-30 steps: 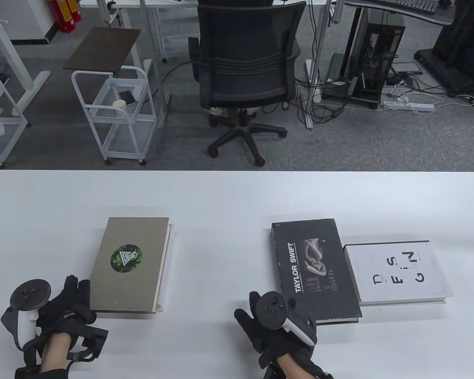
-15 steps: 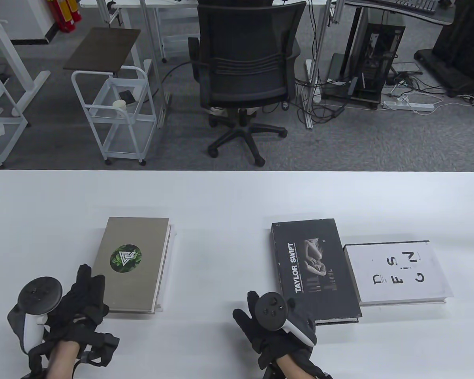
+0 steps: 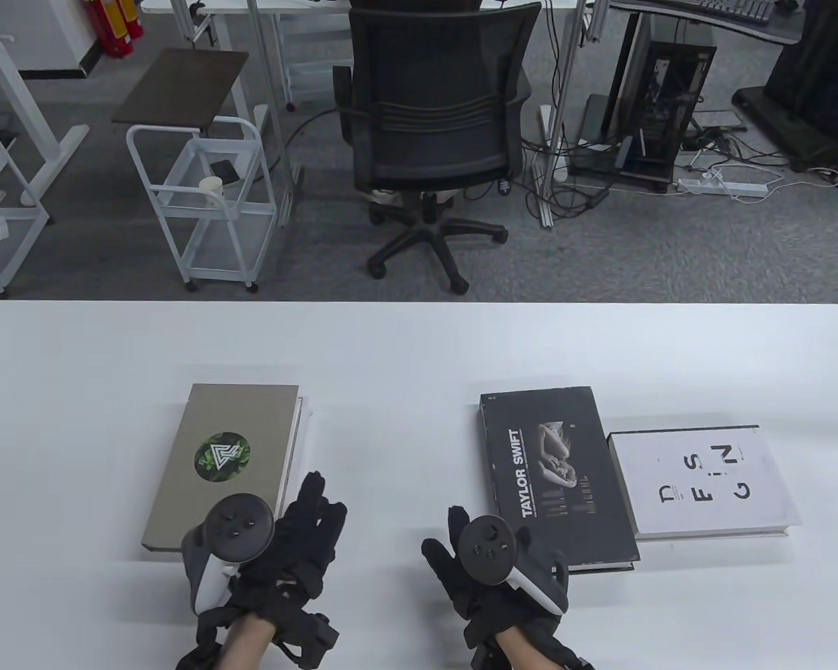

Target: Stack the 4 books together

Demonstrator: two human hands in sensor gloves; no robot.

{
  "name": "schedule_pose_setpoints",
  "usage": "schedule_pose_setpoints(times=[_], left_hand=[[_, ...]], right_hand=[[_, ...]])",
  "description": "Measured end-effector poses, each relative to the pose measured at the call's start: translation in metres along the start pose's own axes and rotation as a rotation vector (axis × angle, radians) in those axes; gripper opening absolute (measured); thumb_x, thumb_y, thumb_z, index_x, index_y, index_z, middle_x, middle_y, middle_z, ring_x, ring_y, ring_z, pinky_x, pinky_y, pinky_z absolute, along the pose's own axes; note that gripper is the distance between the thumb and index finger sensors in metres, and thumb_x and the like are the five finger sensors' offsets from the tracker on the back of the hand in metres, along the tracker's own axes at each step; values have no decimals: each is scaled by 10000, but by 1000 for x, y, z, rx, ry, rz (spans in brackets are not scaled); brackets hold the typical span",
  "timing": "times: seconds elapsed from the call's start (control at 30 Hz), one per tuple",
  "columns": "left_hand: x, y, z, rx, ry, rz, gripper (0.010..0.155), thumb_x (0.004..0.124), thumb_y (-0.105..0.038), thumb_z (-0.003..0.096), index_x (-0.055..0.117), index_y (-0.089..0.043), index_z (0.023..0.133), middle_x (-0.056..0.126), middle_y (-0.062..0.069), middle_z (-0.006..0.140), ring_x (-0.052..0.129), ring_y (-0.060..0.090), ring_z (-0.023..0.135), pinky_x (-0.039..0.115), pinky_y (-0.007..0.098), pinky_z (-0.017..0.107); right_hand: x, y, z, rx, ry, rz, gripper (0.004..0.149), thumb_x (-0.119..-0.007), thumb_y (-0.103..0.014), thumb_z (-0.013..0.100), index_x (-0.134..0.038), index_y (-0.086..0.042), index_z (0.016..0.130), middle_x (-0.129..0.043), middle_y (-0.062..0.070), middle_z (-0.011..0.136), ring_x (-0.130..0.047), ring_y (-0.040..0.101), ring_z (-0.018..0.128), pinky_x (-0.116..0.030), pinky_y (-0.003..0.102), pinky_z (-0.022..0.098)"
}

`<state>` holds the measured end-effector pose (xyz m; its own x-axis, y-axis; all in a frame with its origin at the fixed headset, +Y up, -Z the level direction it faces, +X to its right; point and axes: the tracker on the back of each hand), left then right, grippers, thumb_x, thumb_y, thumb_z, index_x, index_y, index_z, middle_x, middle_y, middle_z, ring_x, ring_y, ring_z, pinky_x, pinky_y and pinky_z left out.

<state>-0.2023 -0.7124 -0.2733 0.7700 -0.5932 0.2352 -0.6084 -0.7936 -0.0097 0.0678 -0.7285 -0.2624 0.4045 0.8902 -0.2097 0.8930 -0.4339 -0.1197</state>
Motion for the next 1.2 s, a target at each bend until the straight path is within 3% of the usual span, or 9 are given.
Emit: schedule_pose_setpoints(times=[0.13, 0.23, 0.37, 0.53, 0.63, 0.73, 1.2], left_hand=[[24, 5, 3, 19, 52, 61, 729, 574, -548, 535, 374, -124, 1093, 628, 187, 1015, 943, 328, 657, 742, 572, 550], [40, 12, 3, 16, 118, 134, 728, 578, -549, 532, 383, -125, 1092, 643, 187, 1008, 940, 338, 674, 738, 578, 555], [48, 20, 1, 10, 165, 175, 726, 581, -546, 530, 394, -123, 1089, 660, 187, 997, 908, 352, 724, 711, 586, 586], [53, 26, -1, -14, 233, 106, 732, 582, -547, 529, 387, -120, 1090, 651, 191, 1001, 870, 365, 779, 683, 596, 610], [51, 27, 0, -11, 219, 126, 731, 582, -547, 528, 389, -121, 1090, 654, 189, 1000, 872, 365, 776, 686, 595, 608], [47, 31, 0, -24, 213, 118, 731, 584, -545, 527, 390, -120, 1089, 654, 191, 999, 872, 365, 776, 685, 596, 608], [40, 34, -2, -33, 218, 45, 733, 583, -548, 527, 394, -115, 1088, 673, 192, 988, 903, 359, 741, 708, 592, 586]], right_hand=[[11, 3, -4, -14, 78, -8, 722, -598, -569, 639, -500, -33, 1111, -942, 115, 751, -978, 254, 369, -815, 275, 254], [18, 7, -7, -47, 163, -63, 741, -661, -577, 627, -465, -73, 1134, -895, 113, 835, -950, 300, 532, -800, 294, 329], [20, 18, -12, -110, 235, -175, 782, -701, -580, 611, -386, -135, 1170, -690, 157, 1057, -697, 417, 916, -676, 500, 639], [22, 52, -11, -250, 207, -152, 853, -698, -624, 592, -296, -166, 1189, -430, 182, 1184, -354, 446, 1098, -409, 691, 786], [21, 68, -11, -327, 179, -132, 870, -654, -649, 592, -239, -171, 1189, -296, 182, 1203, -181, 415, 1096, -246, 702, 795], [19, 80, -11, -385, 155, -100, 856, -608, -654, 601, -206, -171, 1182, -239, 174, 1197, -118, 393, 1076, -157, 672, 776], [12, 99, -8, -492, 97, -84, 861, -612, -649, 606, -209, -150, 1180, -256, 208, 1186, -140, 422, 1064, -156, 663, 762]])
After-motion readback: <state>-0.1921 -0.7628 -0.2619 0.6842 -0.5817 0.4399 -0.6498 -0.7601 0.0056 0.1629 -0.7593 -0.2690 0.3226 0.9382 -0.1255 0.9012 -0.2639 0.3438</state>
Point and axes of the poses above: the tracker on the back of each hand, its own y axis roughly to the little-finger side, its own z axis roughly from the wrist to the fingertips, x = y × z
